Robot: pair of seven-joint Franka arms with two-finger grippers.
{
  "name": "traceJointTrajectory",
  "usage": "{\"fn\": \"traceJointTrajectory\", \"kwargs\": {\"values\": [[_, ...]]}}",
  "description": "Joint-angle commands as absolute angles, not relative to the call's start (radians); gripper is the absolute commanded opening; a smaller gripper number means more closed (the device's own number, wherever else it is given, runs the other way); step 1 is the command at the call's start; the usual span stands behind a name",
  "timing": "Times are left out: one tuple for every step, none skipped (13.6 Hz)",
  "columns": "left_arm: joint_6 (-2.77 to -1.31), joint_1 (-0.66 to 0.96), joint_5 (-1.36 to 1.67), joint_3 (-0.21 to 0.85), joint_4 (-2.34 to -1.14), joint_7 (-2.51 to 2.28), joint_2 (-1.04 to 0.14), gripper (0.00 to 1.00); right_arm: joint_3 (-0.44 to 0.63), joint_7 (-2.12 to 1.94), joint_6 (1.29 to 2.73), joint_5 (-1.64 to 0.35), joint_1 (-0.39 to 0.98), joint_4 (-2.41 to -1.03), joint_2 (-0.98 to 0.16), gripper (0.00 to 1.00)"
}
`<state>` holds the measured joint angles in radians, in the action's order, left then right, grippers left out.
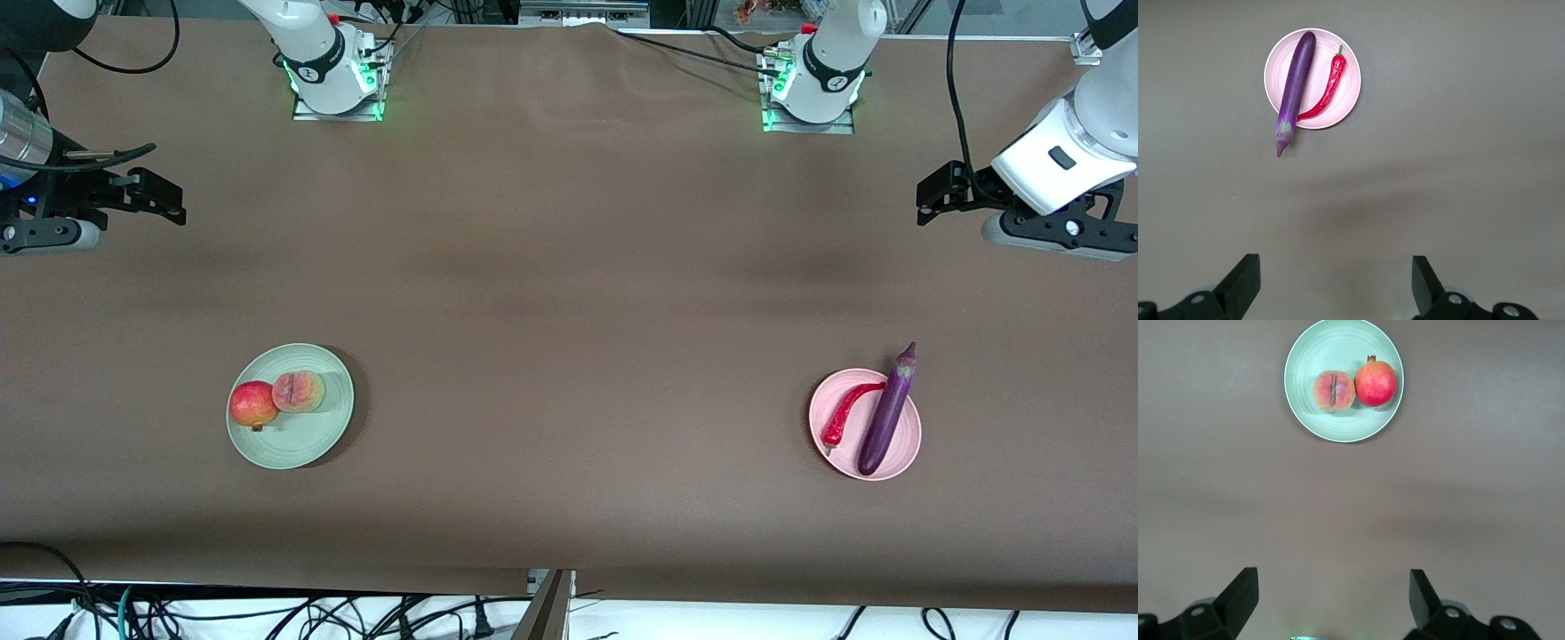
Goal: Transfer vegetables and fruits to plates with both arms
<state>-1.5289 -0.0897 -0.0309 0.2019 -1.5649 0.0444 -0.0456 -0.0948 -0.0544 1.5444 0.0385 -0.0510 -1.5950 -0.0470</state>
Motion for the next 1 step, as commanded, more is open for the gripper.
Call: {"fn": "traceJointTrajectory", "kwargs": {"values": [[-1.525,-0.097,-0.003,0.206,-1.534,0.037,-0.060,1.00,-0.097,-0.072,1.535,0.028,-0.060,-1.572,-0.057,1.00]]}}
